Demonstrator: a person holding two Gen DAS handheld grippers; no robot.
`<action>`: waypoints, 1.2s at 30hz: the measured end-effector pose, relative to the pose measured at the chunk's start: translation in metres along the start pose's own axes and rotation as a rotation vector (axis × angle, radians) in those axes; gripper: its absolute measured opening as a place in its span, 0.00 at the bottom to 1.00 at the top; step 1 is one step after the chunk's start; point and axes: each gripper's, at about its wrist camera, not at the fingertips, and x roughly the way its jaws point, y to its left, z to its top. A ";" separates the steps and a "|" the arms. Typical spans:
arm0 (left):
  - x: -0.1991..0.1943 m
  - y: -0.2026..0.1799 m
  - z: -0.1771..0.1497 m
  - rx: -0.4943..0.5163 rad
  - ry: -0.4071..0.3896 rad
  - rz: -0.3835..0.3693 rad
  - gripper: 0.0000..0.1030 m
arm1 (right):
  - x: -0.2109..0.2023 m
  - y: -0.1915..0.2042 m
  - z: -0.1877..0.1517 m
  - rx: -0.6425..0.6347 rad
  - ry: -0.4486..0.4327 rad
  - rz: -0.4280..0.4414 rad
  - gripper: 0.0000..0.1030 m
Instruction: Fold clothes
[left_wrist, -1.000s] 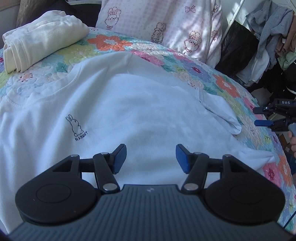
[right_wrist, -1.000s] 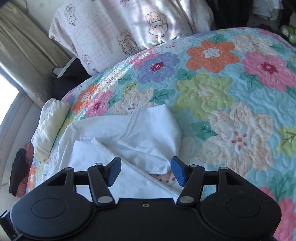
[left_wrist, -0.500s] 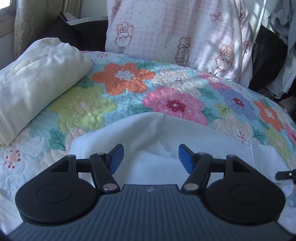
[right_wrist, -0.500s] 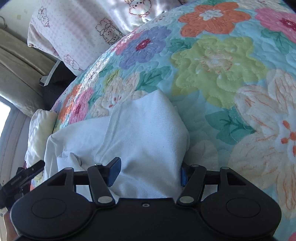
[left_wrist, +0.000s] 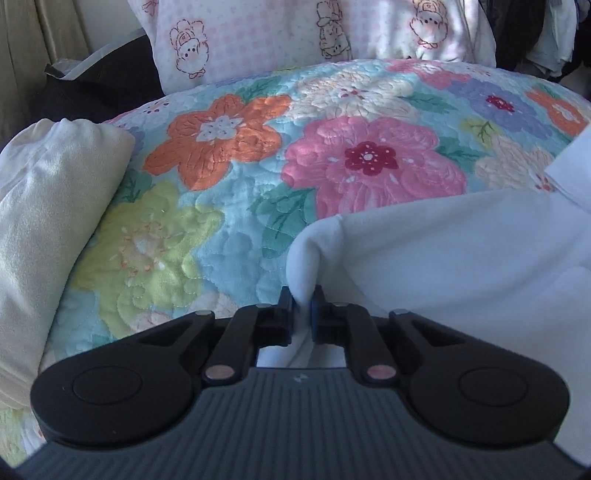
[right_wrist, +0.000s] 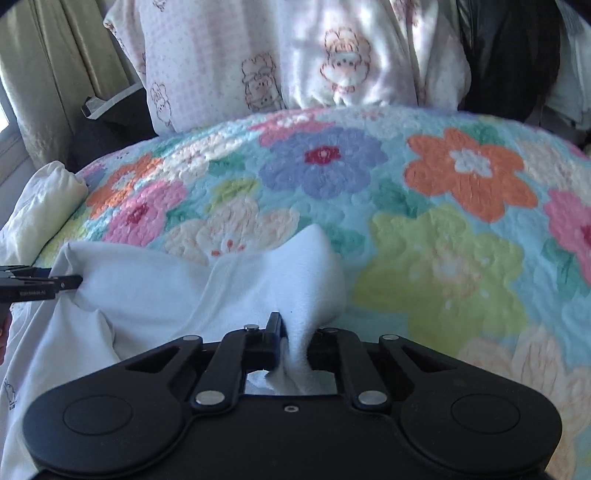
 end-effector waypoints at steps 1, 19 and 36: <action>-0.004 0.004 0.004 -0.039 -0.018 0.013 0.08 | -0.005 0.006 0.015 -0.041 -0.033 -0.019 0.09; -0.060 -0.026 -0.044 -0.168 -0.078 0.039 0.47 | -0.048 -0.052 -0.018 0.288 -0.013 0.041 0.54; -0.172 -0.242 -0.165 0.049 -0.007 -0.495 0.70 | -0.159 -0.095 -0.217 0.276 0.019 0.093 0.55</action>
